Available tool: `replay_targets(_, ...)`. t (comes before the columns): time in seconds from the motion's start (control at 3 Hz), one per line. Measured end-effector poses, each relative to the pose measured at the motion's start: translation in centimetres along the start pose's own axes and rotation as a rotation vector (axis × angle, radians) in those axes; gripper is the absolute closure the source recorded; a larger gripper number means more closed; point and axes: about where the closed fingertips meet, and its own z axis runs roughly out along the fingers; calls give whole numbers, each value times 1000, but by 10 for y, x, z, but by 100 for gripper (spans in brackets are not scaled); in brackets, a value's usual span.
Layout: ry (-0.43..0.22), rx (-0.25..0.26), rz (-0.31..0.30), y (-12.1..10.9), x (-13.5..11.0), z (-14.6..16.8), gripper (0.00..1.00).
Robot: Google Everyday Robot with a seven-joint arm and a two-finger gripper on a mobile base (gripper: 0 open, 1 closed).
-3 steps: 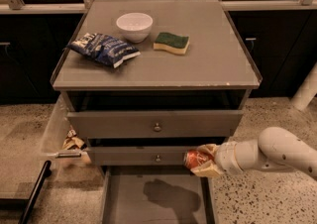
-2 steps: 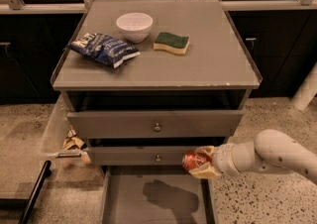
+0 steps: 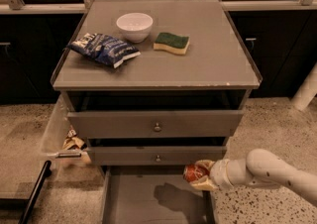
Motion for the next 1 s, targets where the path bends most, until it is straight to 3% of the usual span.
replay_targets(0.67, -41, 8, -27, -20, 64, 49, 100)
replay_targets(1.0, -33, -13, 3, -23, 90, 74, 100)
